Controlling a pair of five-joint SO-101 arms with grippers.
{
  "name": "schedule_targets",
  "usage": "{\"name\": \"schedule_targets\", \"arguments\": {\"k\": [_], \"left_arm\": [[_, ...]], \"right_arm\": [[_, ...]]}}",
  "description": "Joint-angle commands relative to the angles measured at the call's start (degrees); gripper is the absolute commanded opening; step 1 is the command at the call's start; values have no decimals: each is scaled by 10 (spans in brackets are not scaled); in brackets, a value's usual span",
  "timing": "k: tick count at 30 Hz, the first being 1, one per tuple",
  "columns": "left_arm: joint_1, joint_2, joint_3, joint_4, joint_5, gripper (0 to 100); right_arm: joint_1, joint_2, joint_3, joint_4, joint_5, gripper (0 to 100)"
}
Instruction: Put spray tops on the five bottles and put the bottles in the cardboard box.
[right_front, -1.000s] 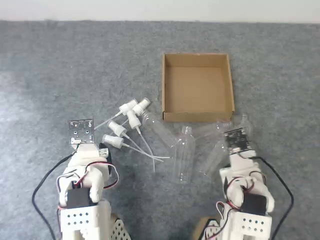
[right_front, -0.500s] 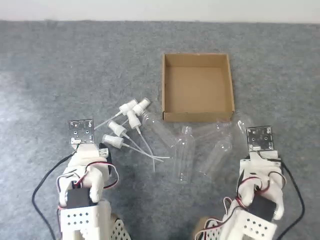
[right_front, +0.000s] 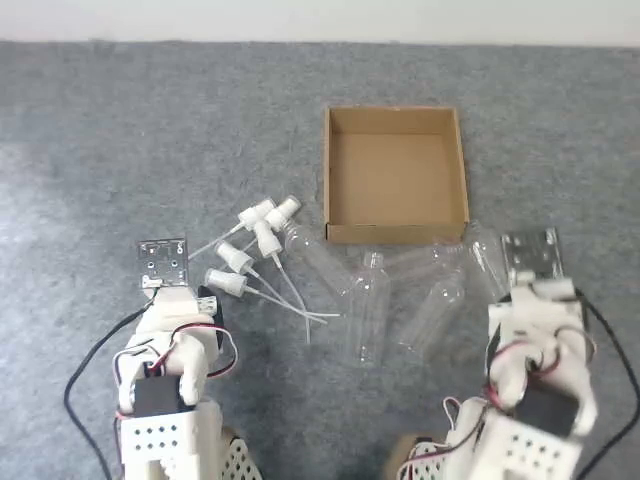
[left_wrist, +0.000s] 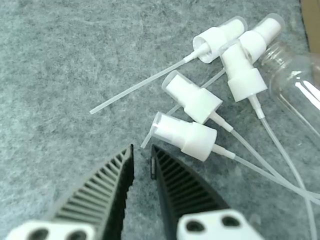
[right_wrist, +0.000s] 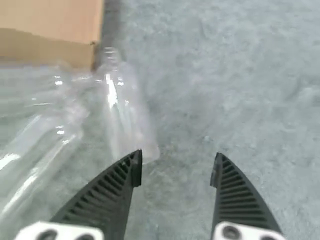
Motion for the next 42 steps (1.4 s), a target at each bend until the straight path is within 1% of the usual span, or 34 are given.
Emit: {"name": "schedule_targets", "arguments": {"k": [1,6,10,12,29,30,32,34,37,40,42], "left_arm": [[4,-5,-3,3,-1,55],[4,-5,-3,3,-1,55],[4,-5,-3,3,-1,55],[4,-5,-3,3,-1,55],[4,-5,-4,4,-1,55],[4,-5,-4,4,-1,55],[4,-5,-4,4,-1,55],[4,-5,-4,4,-1,55],[-1,-5,-4,5,0,55],[-1,-5,-4,5,0,55],[-1,-5,-4,5,0,55]], "right_arm": [[-51,246,-153,8,32,210],[-87,487,-301,63,77,318],[-89,605,-371,58,82,330],[-90,637,-387,54,81,330],[-80,822,-384,-83,77,328],[-75,831,-384,-88,77,314],[-65,845,-384,-102,73,247],[-45,851,-385,-118,41,170],[1,851,-387,-125,1,87],[57,851,-388,-123,3,43],[97,851,-385,-123,24,38]]}}
